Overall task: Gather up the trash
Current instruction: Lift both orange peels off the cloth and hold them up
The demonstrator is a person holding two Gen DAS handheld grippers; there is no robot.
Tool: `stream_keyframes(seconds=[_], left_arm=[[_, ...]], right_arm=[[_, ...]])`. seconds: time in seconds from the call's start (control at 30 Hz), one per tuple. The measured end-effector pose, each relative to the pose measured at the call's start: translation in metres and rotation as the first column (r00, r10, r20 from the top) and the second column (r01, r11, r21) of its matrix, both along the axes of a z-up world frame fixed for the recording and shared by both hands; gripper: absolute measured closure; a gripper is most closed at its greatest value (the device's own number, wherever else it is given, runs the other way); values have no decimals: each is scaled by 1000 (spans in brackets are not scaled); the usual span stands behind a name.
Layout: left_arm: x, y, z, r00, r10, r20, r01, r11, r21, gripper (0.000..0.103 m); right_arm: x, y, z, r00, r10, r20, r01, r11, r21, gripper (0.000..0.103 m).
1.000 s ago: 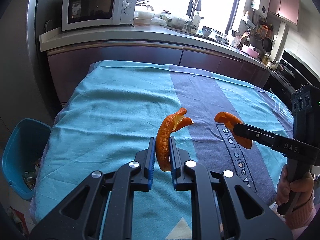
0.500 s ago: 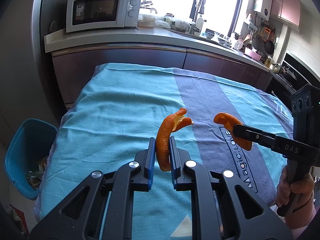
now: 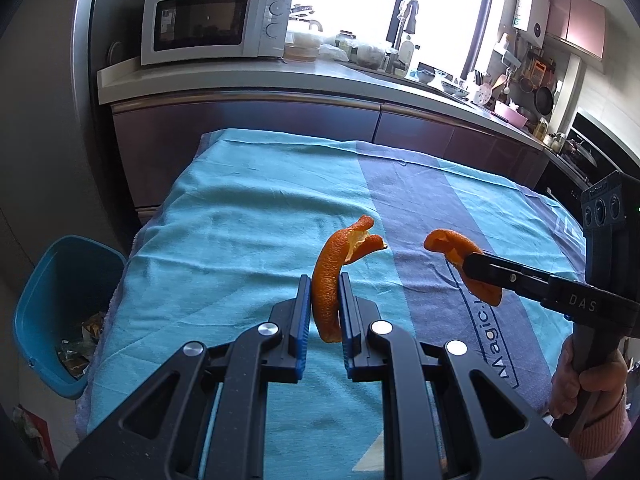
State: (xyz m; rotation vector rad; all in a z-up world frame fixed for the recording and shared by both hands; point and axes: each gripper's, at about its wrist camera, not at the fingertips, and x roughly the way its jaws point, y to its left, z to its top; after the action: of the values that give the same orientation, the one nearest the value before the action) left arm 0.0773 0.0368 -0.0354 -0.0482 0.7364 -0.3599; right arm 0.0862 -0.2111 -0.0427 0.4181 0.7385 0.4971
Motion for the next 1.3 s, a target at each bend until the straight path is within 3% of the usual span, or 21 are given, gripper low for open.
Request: stream_keyframes(seconds=[1.3], left_arm=[[-4, 31, 7, 998, 67, 10, -67, 998, -4, 89]], right_arm=[[18, 46, -2, 996, 91, 1, -91, 996, -1, 88]])
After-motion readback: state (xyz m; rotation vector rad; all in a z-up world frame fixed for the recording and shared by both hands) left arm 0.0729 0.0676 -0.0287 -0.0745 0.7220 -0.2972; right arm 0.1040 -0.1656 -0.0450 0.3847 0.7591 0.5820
